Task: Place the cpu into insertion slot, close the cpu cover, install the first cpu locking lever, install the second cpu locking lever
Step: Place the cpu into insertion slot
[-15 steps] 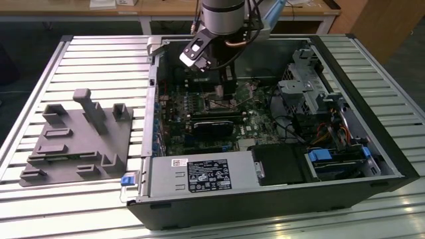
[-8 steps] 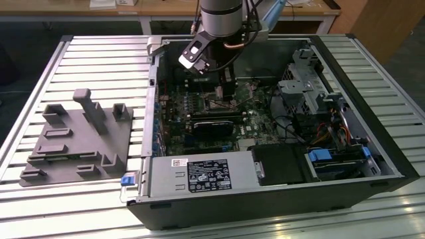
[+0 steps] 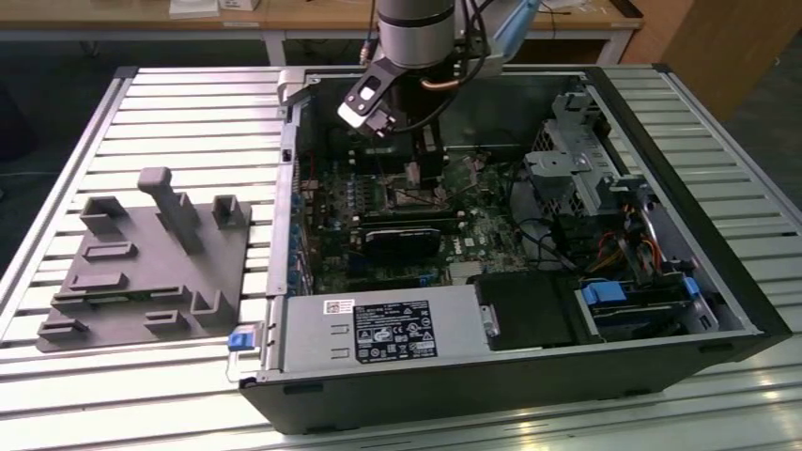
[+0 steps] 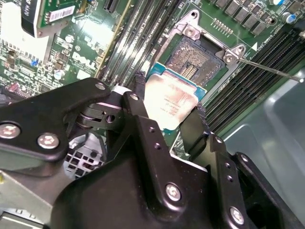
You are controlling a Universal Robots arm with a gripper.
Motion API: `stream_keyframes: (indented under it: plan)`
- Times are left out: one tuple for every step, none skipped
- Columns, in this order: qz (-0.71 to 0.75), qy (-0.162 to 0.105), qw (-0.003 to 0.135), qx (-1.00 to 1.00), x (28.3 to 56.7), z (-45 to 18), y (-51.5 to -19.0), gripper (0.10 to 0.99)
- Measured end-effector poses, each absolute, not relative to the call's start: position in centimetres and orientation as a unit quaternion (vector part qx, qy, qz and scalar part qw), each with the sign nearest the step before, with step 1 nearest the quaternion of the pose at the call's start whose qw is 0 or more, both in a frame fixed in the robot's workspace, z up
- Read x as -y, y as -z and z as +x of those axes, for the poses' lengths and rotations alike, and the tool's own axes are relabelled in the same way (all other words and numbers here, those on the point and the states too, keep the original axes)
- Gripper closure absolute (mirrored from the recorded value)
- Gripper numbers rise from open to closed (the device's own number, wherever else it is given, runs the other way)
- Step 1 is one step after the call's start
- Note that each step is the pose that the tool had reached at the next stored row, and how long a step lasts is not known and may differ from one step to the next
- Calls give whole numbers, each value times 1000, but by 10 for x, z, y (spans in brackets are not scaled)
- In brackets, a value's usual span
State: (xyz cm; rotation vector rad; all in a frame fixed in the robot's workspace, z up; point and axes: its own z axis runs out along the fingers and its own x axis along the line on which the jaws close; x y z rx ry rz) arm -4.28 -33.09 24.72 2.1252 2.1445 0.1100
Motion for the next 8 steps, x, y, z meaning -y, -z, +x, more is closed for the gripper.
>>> stream_keyframes:
  plan:
    - [700, -36, 60, -710, 330, -43, -246, 545]
    - [698, -36, 61, -712, 330, -43, -246, 545]
    - [697, -36, 61, -714, 329, -43, -245, 545]
    - [695, -35, 61, -716, 329, -43, -244, 545]
    - [694, -35, 61, -716, 329, -43, -243, 545]
    - [693, -35, 61, -717, 328, -43, -243, 545]
    - [693, -35, 61, -718, 328, -43, -242, 545]
    - [692, -35, 61, -718, 328, -44, -241, 545]
